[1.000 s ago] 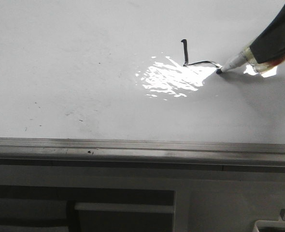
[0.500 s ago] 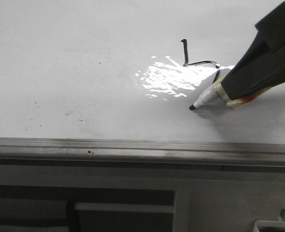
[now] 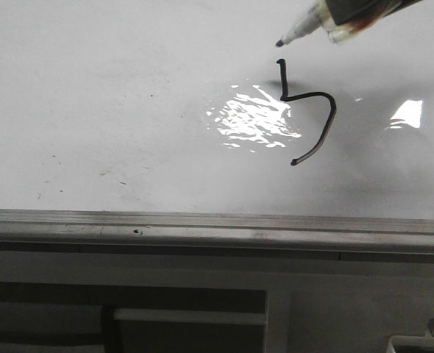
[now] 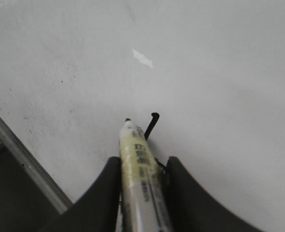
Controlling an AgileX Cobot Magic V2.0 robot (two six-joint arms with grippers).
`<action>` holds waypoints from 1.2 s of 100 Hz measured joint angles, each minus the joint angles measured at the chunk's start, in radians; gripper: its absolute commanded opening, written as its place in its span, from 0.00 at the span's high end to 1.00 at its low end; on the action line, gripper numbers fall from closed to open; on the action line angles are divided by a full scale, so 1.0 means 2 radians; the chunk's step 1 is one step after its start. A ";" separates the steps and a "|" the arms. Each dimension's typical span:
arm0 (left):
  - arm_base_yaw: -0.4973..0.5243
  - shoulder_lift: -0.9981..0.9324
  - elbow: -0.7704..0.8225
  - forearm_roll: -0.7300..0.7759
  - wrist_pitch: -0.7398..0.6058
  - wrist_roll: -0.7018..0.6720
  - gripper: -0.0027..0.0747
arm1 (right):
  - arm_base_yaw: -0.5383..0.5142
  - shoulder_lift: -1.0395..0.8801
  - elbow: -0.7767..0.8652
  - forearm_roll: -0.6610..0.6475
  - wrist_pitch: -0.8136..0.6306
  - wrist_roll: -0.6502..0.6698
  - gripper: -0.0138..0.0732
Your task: Write number 5 on whiteboard
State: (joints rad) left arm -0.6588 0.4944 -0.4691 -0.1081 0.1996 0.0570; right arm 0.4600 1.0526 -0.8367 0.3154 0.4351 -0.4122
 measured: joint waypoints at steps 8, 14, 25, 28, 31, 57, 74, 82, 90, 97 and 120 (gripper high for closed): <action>0.000 0.000 0.000 0.000 0.000 0.000 0.99 | 0.000 0.009 0.000 0.000 -0.005 0.000 0.90; 0.000 0.000 0.000 0.000 0.000 0.000 0.99 | 0.000 0.013 0.000 0.000 -0.008 0.000 0.90; 0.000 0.000 0.000 0.000 0.000 0.000 0.99 | -0.003 0.019 0.000 0.000 -0.011 -0.001 0.90; 0.000 0.000 0.000 0.000 0.000 0.000 0.99 | -0.007 0.019 0.000 0.000 -0.011 0.000 0.90; 0.000 0.000 0.000 0.000 0.000 0.000 0.99 | -0.009 0.019 0.000 0.000 -0.011 0.000 0.90; 0.000 0.000 0.001 0.000 0.000 0.000 0.99 | -0.024 0.020 0.000 0.000 -0.011 0.000 0.90; 0.000 0.000 0.001 0.000 0.000 0.000 0.99 | -0.025 0.026 0.000 0.000 -0.009 0.000 0.90; 0.000 0.000 0.001 0.000 0.000 0.000 0.99 | -0.025 0.028 -0.002 0.000 -0.008 0.000 0.90; 0.000 0.000 0.001 0.000 0.000 0.000 0.99 | -0.025 0.029 -0.002 0.000 -0.007 0.000 0.90; 0.000 0.000 0.001 0.000 0.000 0.000 0.99 | -0.025 0.030 -0.003 0.000 -0.007 0.000 0.90; 0.000 0.000 0.001 0.000 0.000 0.000 0.99 | -0.025 0.030 -0.003 0.001 -0.006 0.001 0.90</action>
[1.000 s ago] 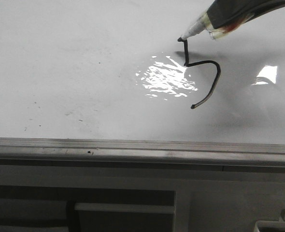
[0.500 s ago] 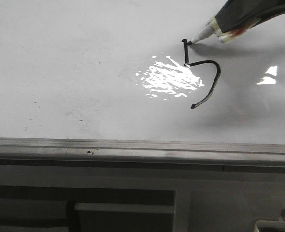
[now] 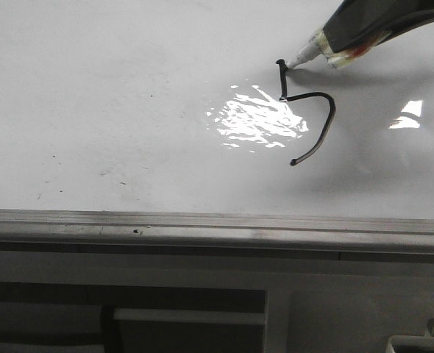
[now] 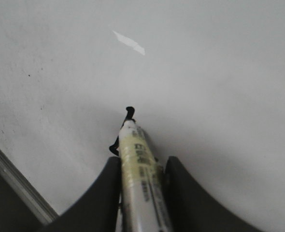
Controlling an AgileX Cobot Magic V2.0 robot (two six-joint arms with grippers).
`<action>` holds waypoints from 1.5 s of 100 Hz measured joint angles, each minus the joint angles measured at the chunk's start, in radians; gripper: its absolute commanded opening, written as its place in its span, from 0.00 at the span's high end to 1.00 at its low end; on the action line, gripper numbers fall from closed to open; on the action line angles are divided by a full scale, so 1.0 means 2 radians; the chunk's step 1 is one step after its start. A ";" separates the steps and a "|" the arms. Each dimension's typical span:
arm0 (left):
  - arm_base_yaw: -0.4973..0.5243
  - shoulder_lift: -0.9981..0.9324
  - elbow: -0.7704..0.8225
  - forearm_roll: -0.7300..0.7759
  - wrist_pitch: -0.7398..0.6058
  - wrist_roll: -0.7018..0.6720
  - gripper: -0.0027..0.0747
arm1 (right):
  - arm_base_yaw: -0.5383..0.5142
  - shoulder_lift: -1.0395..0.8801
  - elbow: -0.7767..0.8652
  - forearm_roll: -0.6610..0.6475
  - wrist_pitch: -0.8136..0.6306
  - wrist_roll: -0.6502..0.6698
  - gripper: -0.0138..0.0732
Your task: Write number 5 on whiteboard
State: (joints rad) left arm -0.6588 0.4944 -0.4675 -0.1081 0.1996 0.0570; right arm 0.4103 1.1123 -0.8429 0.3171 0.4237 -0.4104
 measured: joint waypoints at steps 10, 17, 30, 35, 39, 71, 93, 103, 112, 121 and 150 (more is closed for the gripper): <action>0.000 0.000 0.000 0.000 0.000 0.000 0.99 | 0.000 0.000 0.000 0.000 0.000 0.000 0.90; 0.000 0.000 0.000 0.000 0.000 0.000 0.99 | 0.000 0.000 0.000 -0.001 0.000 0.000 0.90; 0.000 0.000 0.000 0.000 0.000 0.000 0.99 | 0.000 0.000 0.000 -0.001 0.000 0.000 0.90; 0.000 0.000 0.000 0.000 0.000 0.000 0.99 | 0.000 0.000 0.000 -0.001 0.000 0.000 0.90; 0.000 0.000 0.000 0.000 0.000 0.000 0.99 | 0.000 0.000 0.000 -0.001 0.000 0.000 0.90; 0.000 0.000 0.000 0.000 0.000 0.000 0.99 | -0.027 0.001 -0.001 0.008 0.018 0.012 0.90; 0.000 0.000 0.000 0.000 0.001 0.000 0.99 | -0.051 -0.005 -0.002 0.015 0.037 0.015 0.90; 0.000 0.000 0.000 0.000 0.001 0.000 0.99 | -0.060 -0.012 -0.002 0.015 0.042 0.015 0.90; 0.000 0.000 0.000 0.000 0.001 0.000 0.99 | -0.064 -0.014 -0.001 0.015 0.043 0.015 0.90; 0.000 0.000 0.000 0.000 0.001 0.000 0.99 | -0.064 -0.014 -0.001 0.015 0.043 0.015 0.90; 0.000 0.000 0.000 0.000 0.001 0.000 0.99 | -0.065 -0.035 0.001 0.007 0.043 0.016 0.90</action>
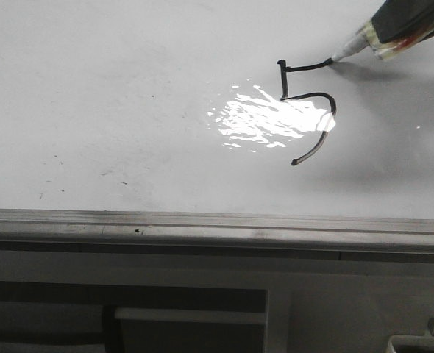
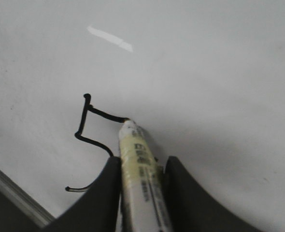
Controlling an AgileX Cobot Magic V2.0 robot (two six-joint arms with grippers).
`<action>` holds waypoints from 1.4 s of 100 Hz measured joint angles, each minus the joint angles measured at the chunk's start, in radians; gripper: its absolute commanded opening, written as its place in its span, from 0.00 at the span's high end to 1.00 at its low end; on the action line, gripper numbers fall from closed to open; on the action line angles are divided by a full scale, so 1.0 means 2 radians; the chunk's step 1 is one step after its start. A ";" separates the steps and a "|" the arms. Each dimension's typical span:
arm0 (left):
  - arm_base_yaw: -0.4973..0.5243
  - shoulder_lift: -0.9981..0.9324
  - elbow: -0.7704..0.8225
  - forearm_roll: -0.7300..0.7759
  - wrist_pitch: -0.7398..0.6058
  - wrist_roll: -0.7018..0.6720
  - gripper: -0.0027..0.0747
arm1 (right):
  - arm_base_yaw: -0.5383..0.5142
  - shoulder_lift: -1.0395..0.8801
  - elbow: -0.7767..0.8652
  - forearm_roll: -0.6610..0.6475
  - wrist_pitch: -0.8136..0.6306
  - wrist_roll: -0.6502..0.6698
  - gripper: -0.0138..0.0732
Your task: Write number 5 on whiteboard
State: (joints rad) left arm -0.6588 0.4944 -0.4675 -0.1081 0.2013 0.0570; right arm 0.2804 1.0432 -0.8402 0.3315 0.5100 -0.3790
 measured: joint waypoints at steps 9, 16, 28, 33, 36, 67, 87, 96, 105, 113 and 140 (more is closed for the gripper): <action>0.000 0.000 0.000 -0.001 0.000 0.000 0.98 | 0.005 -0.028 0.004 -0.018 0.001 0.000 0.90; 0.000 0.000 0.000 -0.005 -0.001 0.000 0.93 | 0.016 -0.058 0.004 -0.020 0.004 0.000 0.90; -0.004 0.000 0.000 -0.008 -0.003 0.006 0.71 | 0.037 -0.101 0.004 -0.021 0.016 0.000 0.90; -0.013 0.000 0.000 -0.008 -0.003 0.017 0.61 | 0.045 -0.111 0.004 -0.021 0.028 0.000 0.90; -0.021 0.001 0.000 -0.008 -0.003 0.027 0.55 | 0.050 -0.115 0.004 -0.021 0.035 -0.001 0.90; -0.152 0.121 -0.051 -0.009 0.029 0.086 0.51 | 0.159 -0.095 0.004 -0.023 0.074 -0.111 0.90; -0.224 0.224 -0.097 0.006 0.039 0.122 0.52 | 0.247 -0.054 0.004 -0.024 0.066 -0.153 0.90; -0.233 0.253 -0.118 0.010 0.048 0.124 0.52 | 0.264 -0.042 0.004 -0.025 0.053 -0.156 0.90; -0.233 0.272 -0.133 0.011 0.055 0.125 0.52 | 0.272 -0.039 0.004 -0.026 0.044 -0.157 0.90; -0.233 0.279 -0.139 0.013 0.057 0.125 0.52 | 0.273 -0.039 0.004 -0.027 0.041 -0.157 0.90; -0.233 0.280 -0.140 0.015 0.057 0.125 0.52 | 0.282 -0.039 0.004 -0.029 0.039 -0.161 0.90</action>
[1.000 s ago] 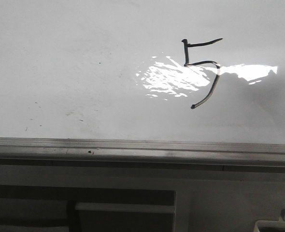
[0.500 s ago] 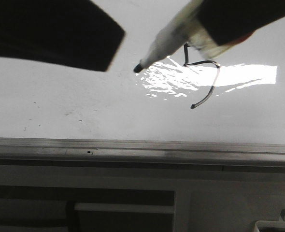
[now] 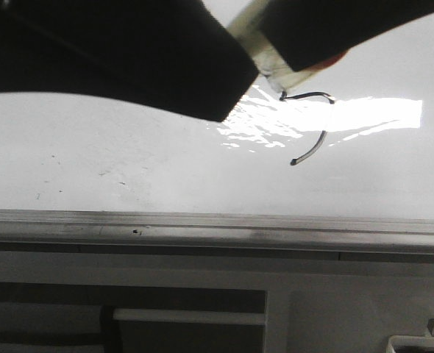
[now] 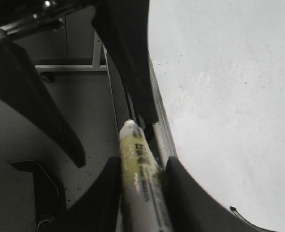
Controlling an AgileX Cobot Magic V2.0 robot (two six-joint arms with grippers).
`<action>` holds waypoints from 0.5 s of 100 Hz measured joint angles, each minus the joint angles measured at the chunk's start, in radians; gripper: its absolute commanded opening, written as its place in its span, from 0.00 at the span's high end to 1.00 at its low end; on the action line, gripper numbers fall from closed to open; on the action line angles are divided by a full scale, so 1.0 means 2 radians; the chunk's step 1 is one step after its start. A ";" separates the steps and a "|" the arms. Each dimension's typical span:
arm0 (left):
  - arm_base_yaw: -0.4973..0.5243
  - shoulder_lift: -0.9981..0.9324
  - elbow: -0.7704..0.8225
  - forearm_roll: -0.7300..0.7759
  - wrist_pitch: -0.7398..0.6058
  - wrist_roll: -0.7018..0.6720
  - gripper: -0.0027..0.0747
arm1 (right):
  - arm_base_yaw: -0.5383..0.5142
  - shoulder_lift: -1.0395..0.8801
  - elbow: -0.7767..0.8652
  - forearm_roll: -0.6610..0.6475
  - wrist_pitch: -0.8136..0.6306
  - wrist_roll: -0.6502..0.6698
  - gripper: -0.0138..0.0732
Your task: Write number 5 on whiteboard
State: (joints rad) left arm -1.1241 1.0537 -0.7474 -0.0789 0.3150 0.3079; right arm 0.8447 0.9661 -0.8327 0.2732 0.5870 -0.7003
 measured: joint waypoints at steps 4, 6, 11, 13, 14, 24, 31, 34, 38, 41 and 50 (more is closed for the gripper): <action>0.000 0.000 0.000 0.000 0.000 0.000 0.52 | 0.006 0.000 0.000 0.000 0.000 0.000 0.90; 0.000 0.000 0.000 0.000 0.000 0.000 0.52 | 0.009 0.000 0.000 0.000 0.000 -0.001 0.90; 0.000 0.000 0.000 0.000 0.000 0.000 0.52 | 0.018 0.000 0.000 0.000 -0.001 -0.004 0.90; 0.000 0.000 0.000 0.000 0.000 0.000 0.52 | 0.020 0.000 0.000 0.000 -0.001 -0.006 0.90; 0.000 0.000 0.000 0.000 0.000 0.000 0.52 | 0.022 0.000 0.000 0.000 -0.001 -0.006 0.90; 0.000 0.000 0.000 0.000 0.001 0.000 0.52 | 0.034 0.000 0.000 -0.001 -0.002 -0.010 0.90; 0.000 0.000 0.000 0.000 0.002 0.000 0.54 | 0.039 0.000 0.000 -0.001 -0.003 -0.012 0.90; 0.000 0.000 0.000 0.000 0.002 0.000 0.56 | 0.040 0.000 0.000 -0.002 -0.003 -0.012 0.90; 0.000 0.000 0.000 0.000 0.002 0.000 0.59 | 0.040 0.000 0.000 -0.003 -0.004 -0.013 0.90; 0.000 0.001 0.000 0.000 0.002 0.000 0.62 | 0.040 0.000 0.000 -0.004 -0.004 -0.013 0.90; -0.001 0.009 0.000 0.001 0.002 0.001 0.69 | 0.040 0.000 0.000 -0.005 -0.005 -0.013 0.90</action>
State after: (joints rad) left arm -1.1260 1.0716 -0.7474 -0.0767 0.3189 0.3096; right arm 0.9244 0.9661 -0.8327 0.2639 0.5766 -0.7267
